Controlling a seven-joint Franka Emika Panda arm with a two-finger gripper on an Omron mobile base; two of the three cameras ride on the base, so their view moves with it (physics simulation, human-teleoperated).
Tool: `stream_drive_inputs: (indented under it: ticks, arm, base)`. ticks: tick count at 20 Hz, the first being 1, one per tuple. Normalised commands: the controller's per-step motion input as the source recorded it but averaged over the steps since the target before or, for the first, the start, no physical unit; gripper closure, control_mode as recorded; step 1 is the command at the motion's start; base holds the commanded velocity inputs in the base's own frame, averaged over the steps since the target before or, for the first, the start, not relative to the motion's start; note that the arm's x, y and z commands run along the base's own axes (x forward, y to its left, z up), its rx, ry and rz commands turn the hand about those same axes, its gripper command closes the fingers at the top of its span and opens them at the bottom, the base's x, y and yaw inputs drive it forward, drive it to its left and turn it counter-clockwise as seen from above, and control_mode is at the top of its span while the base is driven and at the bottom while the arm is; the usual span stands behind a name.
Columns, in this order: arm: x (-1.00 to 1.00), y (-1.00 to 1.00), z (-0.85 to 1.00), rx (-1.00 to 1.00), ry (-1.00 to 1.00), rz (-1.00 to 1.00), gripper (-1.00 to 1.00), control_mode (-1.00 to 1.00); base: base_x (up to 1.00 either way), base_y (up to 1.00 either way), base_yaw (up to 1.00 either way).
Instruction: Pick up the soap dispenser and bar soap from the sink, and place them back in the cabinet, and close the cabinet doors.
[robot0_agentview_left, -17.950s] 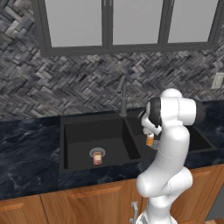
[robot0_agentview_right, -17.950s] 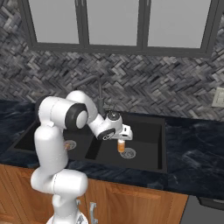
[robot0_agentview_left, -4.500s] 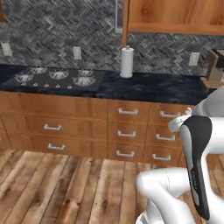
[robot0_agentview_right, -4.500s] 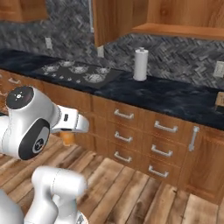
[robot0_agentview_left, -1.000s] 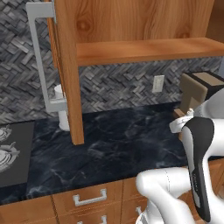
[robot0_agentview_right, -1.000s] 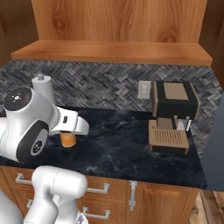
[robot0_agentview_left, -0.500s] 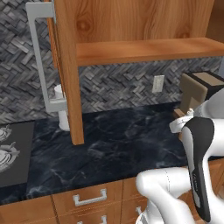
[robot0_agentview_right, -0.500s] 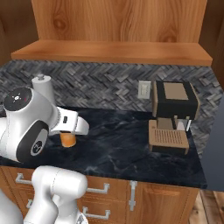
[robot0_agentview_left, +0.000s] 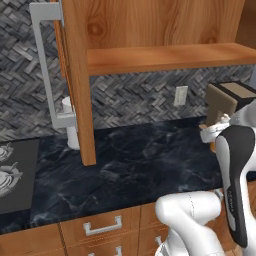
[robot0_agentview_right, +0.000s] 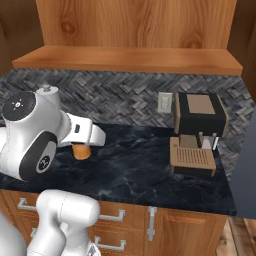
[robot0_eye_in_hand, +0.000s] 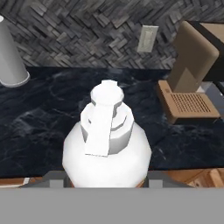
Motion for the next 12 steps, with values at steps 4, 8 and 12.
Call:
stream_drive_inputs:
  ticks: [4, 8, 12]
  arm:
    - [0.00, -0.01, 0.58, 0.00, -0.01, 0.00, 1.00, -1.00]
    - [0.00, 0.00, 0.59, 0.00, 0.00, 0.00, 1.00, -1.00]
    - [0.16, 0.00, 0.58, 0.00, 0.00, 0.00, 1.00, -1.00]
  base:
    - [0.00, 0.00, 0.00]
    - [0.00, 0.00, 0.00]
    - [0.00, 0.00, 0.00]
